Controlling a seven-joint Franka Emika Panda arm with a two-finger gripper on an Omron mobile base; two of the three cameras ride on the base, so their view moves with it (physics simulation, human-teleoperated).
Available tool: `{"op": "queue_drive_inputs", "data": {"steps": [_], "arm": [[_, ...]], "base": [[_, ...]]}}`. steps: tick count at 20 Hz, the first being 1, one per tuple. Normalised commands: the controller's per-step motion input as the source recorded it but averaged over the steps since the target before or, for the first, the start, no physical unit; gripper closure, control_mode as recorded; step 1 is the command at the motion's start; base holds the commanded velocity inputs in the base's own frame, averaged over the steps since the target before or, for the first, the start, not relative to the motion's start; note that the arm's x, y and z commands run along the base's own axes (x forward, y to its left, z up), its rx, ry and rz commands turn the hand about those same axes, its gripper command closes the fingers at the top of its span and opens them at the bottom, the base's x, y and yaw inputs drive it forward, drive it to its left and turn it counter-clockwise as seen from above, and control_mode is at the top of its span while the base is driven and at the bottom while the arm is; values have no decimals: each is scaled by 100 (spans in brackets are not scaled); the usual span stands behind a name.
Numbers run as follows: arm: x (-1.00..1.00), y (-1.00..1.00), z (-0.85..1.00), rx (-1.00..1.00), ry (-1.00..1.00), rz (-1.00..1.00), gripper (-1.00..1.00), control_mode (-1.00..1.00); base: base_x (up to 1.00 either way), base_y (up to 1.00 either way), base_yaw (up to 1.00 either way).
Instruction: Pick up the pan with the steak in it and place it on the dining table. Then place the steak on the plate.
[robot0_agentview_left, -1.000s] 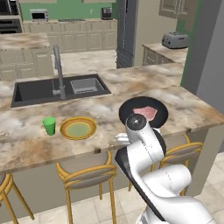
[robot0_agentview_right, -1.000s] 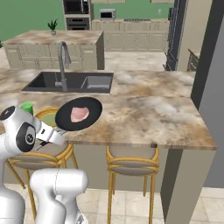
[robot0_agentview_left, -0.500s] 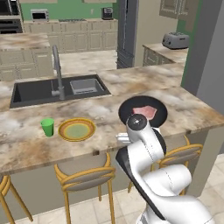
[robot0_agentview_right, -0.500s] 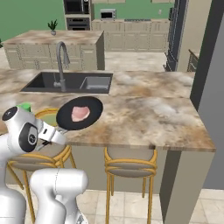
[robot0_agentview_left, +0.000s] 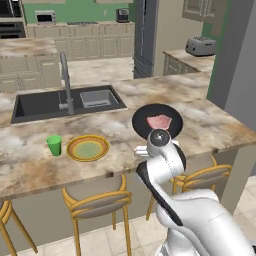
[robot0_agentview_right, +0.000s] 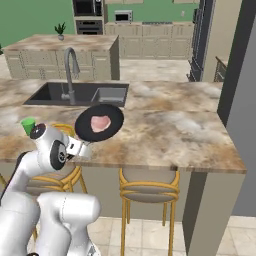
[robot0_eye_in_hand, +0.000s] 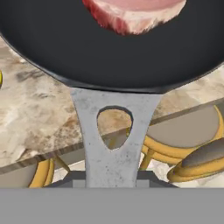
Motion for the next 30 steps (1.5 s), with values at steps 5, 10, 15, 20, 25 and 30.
{"op": "queue_drive_inputs", "data": {"steps": [5, 10, 15, 20, 25, 30], "arm": [[100, -6, -24, 5, 4, 6, 100, -100], [100, 0, -21, 8, 16, 7, 100, -100], [91, 0, -26, 6, 20, 8, 100, -100], [53, 11, -21, 1, 10, 2, 100, -100], [0, 0, -1, 0, 0, 0, 100, -100], [0, 3, -40, 0, 0, 3, 100, -100]], "base": [[0, 0, 0], [0, 0, 0], [0, 0, 0], [0, 0, 0], [0, 0, 0], [0, 0, 0]]}}
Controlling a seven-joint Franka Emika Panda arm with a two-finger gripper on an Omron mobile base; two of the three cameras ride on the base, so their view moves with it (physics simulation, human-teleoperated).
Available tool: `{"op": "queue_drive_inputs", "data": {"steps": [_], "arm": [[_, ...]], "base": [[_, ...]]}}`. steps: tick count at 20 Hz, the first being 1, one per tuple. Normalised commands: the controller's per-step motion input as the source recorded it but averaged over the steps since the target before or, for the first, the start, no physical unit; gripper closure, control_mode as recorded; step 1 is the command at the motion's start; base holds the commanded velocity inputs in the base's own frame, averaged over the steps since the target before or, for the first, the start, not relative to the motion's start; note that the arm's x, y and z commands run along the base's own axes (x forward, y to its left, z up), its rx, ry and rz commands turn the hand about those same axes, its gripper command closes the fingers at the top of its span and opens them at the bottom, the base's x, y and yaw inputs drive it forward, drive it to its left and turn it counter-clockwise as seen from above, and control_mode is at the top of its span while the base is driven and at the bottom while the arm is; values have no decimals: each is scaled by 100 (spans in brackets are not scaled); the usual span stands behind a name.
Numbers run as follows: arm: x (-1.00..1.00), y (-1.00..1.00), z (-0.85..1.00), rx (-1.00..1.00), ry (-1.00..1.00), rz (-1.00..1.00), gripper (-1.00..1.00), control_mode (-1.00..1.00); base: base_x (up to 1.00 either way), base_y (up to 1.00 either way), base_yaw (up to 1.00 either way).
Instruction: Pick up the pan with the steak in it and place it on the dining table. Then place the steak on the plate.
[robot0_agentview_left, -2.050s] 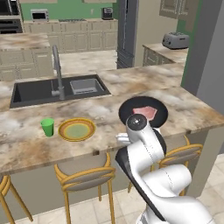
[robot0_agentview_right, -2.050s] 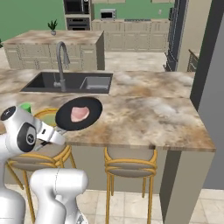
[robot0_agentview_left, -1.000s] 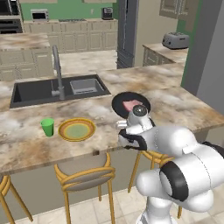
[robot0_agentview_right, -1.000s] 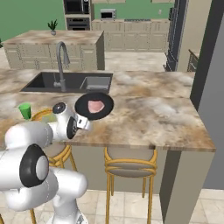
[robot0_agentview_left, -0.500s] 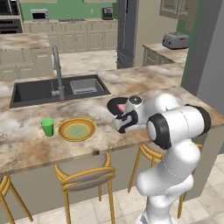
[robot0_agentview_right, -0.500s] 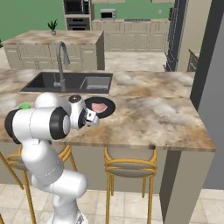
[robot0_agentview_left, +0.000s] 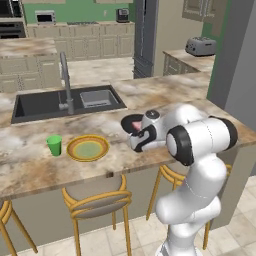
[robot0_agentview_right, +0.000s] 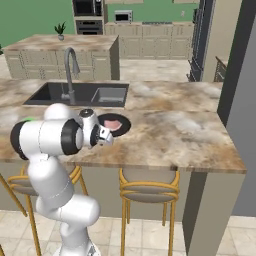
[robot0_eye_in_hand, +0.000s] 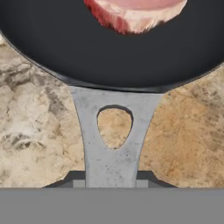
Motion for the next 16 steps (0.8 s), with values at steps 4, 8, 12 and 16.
{"op": "queue_drive_inputs", "data": {"steps": [4, 8, 12, 16], "arm": [[17, 8, -49, 0, 1, 7, 100, -100], [32, 16, -47, 0, 2, 8, 100, -100], [40, 24, -42, 0, 4, 6, 100, -100], [30, 34, -44, -3, 2, 4, 100, -100]], "base": [[0, 0, 0], [0, 0, 0], [0, 0, 0], [0, 0, 0]]}}
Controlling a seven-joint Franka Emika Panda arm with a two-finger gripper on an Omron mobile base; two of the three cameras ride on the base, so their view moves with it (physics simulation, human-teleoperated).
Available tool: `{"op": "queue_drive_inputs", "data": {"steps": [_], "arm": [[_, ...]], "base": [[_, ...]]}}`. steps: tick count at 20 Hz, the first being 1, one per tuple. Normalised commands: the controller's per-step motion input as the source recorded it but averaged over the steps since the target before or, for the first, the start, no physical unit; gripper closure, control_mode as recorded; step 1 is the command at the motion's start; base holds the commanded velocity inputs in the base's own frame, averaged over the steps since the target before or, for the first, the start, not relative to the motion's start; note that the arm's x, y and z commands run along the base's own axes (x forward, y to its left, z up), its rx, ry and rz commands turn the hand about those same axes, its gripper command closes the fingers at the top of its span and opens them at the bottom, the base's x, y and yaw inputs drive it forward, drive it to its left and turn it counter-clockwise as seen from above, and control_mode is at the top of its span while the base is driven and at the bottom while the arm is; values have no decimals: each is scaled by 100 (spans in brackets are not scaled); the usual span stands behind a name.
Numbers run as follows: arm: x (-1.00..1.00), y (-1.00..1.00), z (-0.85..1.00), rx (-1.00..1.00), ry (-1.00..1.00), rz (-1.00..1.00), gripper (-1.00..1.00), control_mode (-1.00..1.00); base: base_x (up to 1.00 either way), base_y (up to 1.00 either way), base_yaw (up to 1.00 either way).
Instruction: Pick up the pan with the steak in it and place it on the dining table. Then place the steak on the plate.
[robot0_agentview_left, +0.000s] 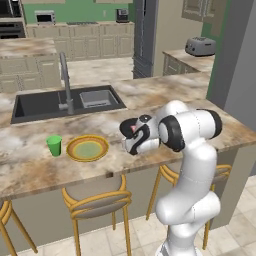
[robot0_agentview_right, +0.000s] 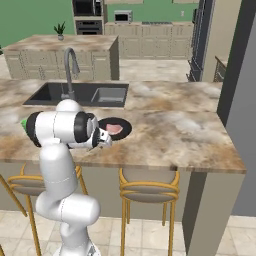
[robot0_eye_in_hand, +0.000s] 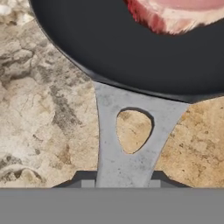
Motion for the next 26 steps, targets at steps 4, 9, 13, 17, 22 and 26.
{"op": "queue_drive_inputs", "data": {"steps": [4, 9, 13, 17, 22, 26], "arm": [[3, 11, -15, 0, 0, 1, 100, -100], [-32, 0, -6, 0, -1, 6, 100, -100], [-57, 0, -14, 0, -4, 14, 100, -100], [-38, 2, -7, 0, -1, 11, 100, -100], [0, 0, 0, 0, 0, 0, 100, -100], [-20, -1, 0, 0, 0, 1, 100, -100]], "base": [[0, 0, 0], [0, 0, 0], [0, 0, 0], [0, 0, 0], [0, 0, 0], [0, 0, 0]]}}
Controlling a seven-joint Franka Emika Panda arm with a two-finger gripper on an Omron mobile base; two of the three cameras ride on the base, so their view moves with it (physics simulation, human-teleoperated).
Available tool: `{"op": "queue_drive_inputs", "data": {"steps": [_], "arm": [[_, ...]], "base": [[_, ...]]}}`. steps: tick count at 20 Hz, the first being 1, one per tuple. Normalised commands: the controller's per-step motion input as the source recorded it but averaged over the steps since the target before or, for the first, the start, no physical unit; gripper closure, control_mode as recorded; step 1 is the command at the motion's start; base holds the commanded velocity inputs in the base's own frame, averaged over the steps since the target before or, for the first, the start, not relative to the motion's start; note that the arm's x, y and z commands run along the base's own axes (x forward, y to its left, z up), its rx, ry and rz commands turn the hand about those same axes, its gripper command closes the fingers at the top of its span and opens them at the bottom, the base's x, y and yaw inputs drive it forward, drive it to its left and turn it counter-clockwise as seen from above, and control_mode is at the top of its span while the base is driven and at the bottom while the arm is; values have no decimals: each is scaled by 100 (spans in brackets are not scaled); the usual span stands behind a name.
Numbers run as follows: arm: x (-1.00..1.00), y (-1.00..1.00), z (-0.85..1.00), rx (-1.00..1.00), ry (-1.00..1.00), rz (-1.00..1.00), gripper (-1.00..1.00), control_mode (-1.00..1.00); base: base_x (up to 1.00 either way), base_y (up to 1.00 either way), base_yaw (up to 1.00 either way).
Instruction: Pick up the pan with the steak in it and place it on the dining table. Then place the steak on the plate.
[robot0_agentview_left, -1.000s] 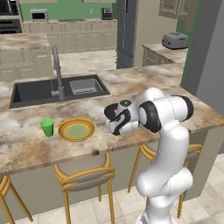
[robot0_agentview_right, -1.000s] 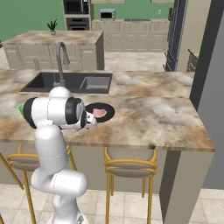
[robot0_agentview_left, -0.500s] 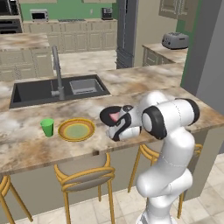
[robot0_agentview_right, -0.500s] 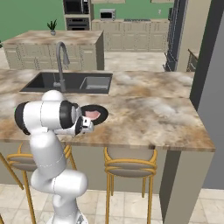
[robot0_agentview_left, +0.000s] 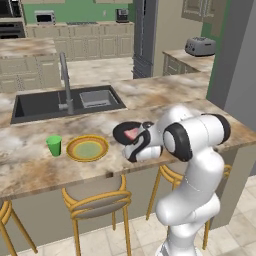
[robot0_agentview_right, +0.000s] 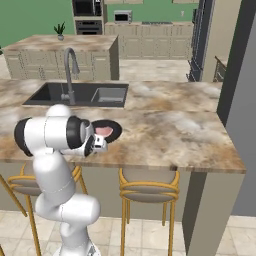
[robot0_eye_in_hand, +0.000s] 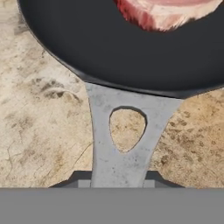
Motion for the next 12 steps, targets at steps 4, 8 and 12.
{"op": "queue_drive_inputs", "data": {"steps": [4, 8, 12], "arm": [[-31, -3, 0, 0, 0, 3, 100, -100], [0, 0, 0, 0, 0, 0, -100, -100], [0, 0, 0, 0, 0, 0, -100, -100]], "base": [[0, 0, 0], [0, 0, 0], [0, 0, 0]]}}
